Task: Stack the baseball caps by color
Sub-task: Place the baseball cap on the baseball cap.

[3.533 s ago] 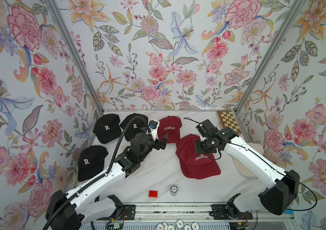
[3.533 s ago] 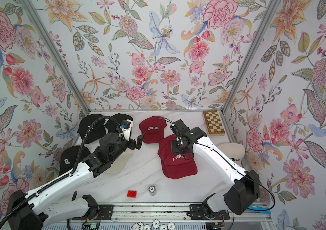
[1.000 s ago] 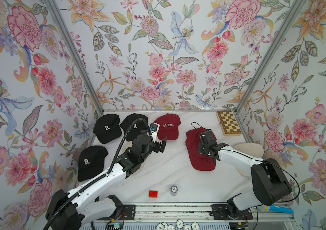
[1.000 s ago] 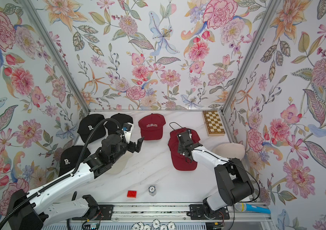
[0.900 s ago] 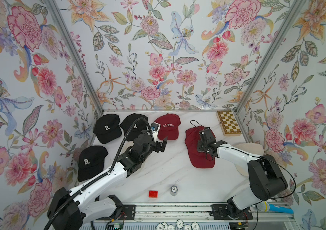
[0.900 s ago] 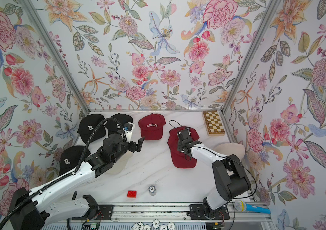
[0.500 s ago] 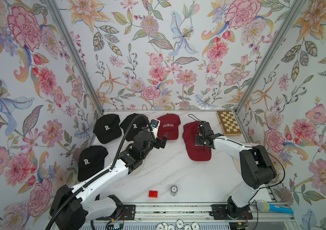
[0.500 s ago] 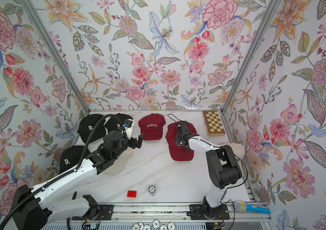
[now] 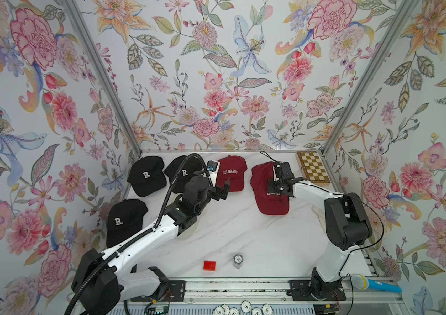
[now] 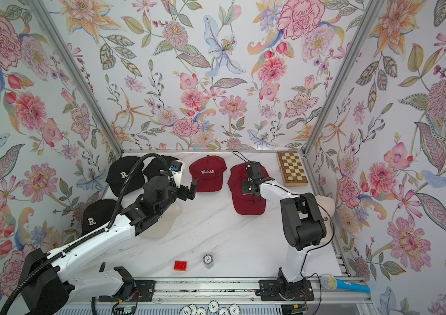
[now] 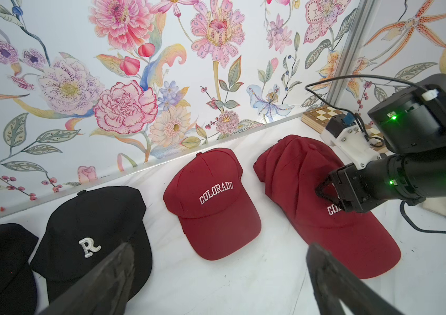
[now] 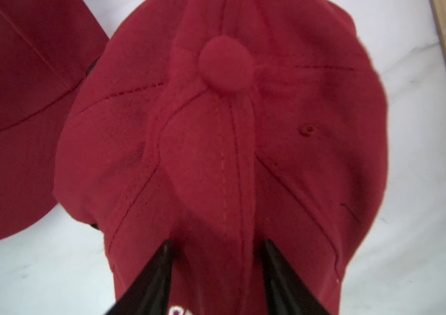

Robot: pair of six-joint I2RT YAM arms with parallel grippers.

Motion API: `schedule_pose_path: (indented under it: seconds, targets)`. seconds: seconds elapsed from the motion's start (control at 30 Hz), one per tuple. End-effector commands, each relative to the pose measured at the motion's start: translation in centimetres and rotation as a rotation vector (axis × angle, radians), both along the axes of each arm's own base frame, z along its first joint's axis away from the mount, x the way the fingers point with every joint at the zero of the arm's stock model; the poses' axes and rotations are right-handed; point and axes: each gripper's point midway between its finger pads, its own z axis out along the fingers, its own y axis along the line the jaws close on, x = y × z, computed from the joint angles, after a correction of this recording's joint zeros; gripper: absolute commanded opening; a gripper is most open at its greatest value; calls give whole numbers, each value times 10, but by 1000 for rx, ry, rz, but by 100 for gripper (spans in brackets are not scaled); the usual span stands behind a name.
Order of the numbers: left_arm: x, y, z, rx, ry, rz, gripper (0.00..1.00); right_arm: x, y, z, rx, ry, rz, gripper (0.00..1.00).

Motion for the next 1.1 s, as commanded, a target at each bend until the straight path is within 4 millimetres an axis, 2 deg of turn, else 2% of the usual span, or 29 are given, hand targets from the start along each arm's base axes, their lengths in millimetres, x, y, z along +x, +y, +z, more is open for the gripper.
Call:
schedule_pose_path:
  seconds: [0.0,0.13,0.33,0.6,0.9,1.07]
  targets:
    - [7,5,14,-27,-29,37,100,-21,-5,-19,-21,108,11,63]
    - [6,6,14,-37,-28,39,100,-24,-8,1,-18,78,1,81]
    - [1,7,16,-57,-35,29,100,-30,-11,38,-7,25,-4,99]
    - [-10,13,19,-73,-47,12,100,-42,-10,90,-10,-34,-8,99]
    - [-35,32,26,-94,-78,3,100,-59,18,152,144,-115,18,99]
    - [-52,42,30,-124,-90,-15,100,-70,22,168,123,-136,8,99]
